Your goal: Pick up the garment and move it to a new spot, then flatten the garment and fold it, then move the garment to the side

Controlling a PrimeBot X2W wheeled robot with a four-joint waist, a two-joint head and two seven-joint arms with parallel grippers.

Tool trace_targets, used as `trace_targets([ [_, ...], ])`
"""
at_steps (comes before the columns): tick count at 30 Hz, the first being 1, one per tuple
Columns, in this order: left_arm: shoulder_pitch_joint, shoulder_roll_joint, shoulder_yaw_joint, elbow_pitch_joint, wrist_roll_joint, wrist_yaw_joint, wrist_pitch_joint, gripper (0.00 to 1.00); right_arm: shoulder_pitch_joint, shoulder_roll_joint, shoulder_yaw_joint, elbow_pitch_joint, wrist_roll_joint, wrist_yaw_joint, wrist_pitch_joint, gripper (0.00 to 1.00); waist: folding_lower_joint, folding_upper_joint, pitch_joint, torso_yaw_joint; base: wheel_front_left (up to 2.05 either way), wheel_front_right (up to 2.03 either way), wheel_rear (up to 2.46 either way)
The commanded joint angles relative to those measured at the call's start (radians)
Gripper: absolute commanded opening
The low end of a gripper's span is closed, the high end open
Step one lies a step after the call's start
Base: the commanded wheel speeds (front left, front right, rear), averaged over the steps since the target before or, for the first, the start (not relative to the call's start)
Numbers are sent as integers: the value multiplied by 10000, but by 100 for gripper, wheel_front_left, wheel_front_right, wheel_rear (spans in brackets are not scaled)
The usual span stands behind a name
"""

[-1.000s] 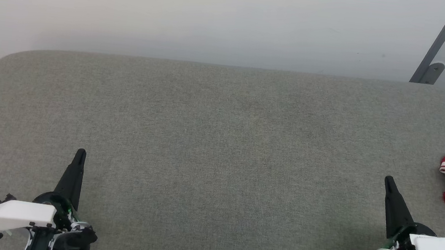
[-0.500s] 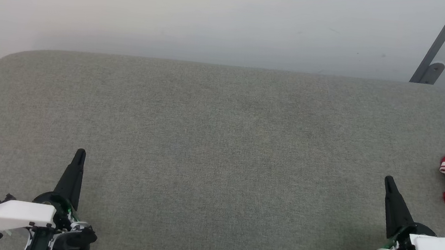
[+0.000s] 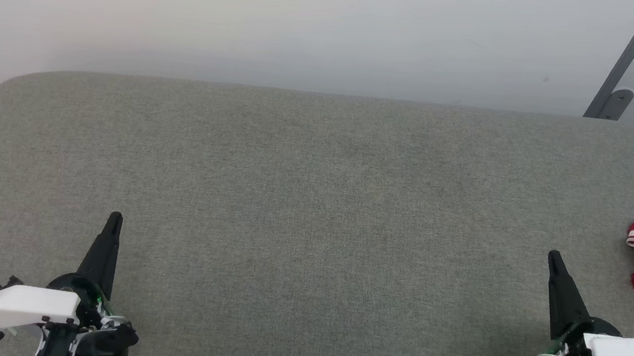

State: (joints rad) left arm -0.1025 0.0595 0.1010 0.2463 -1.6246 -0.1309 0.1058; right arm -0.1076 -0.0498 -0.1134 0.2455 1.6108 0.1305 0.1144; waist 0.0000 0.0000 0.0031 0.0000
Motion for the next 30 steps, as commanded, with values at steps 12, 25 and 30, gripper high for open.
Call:
trace_targets([
  [12, -126, -33, 60, -4, 58, 4, 38, 0, -41, 15, -13, 6, 40, 4, 11, 0, 0, 0, 0, 0, 0, 0, 0],
  [25, -129, -47, 77, -3, 73, 4, 56, 0, -41, 15, -12, 9, 40, 4, 11, 0, 0, 0, 0, 0, 0, 0, 0],
  [30, -130, -52, 82, -3, 82, 4, 63, 0, -41, 15, -12, 6, 40, 4, 10, 0, 0, 0, 0, 0, 0, 0, 0],
])
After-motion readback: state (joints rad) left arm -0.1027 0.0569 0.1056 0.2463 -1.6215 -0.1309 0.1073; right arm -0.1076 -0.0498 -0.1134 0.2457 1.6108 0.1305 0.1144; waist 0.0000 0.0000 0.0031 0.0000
